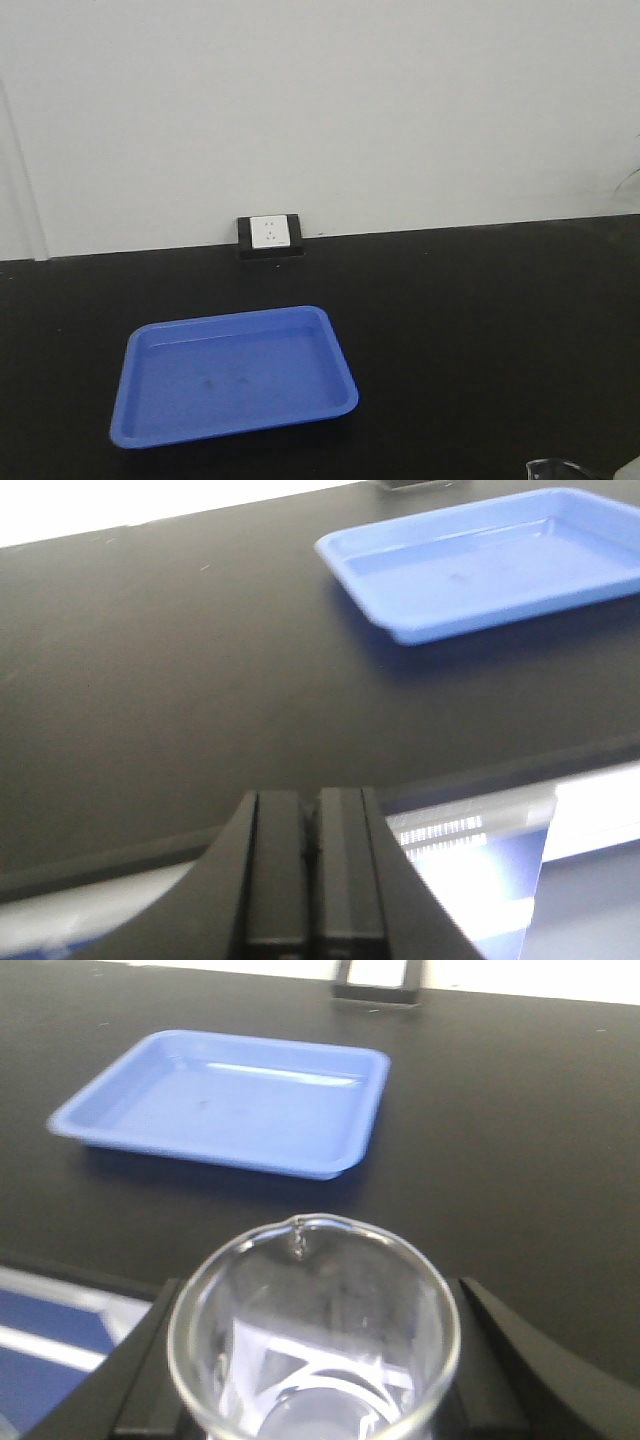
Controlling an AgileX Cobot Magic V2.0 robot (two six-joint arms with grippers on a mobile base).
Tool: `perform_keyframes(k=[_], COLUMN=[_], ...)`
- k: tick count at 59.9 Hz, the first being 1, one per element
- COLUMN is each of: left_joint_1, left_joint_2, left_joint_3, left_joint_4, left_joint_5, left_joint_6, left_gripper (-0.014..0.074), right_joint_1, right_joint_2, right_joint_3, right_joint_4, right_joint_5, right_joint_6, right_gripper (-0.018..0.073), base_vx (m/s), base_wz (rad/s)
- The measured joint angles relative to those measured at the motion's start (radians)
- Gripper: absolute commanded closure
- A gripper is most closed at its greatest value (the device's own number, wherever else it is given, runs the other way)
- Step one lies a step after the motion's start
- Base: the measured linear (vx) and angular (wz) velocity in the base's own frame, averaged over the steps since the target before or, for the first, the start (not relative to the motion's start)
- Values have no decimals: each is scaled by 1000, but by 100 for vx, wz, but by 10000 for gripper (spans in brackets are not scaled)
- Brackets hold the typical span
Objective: Move beaker to silver tray on left bench
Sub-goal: 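Hold the beaker in the right gripper while driving to the silver tray bench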
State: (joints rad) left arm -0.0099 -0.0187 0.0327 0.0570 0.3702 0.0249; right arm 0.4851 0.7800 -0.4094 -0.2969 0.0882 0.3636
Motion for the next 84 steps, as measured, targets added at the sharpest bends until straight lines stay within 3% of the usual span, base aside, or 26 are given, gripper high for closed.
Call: perform_keyframes(k=[84], left_joint_1=[0], left_joint_2=[0], left_joint_3=[0], left_joint_4=[0], left_joint_5=[0], left_joint_6=[0], left_gripper=[595], right_joint_1=[0], right_joint_2=[0], right_joint_3=[0], right_joint_4=[1], right_joint_5=[0], right_joint_6=[0], right_gripper=[571], base_vx=[-32], base_wz=[45])
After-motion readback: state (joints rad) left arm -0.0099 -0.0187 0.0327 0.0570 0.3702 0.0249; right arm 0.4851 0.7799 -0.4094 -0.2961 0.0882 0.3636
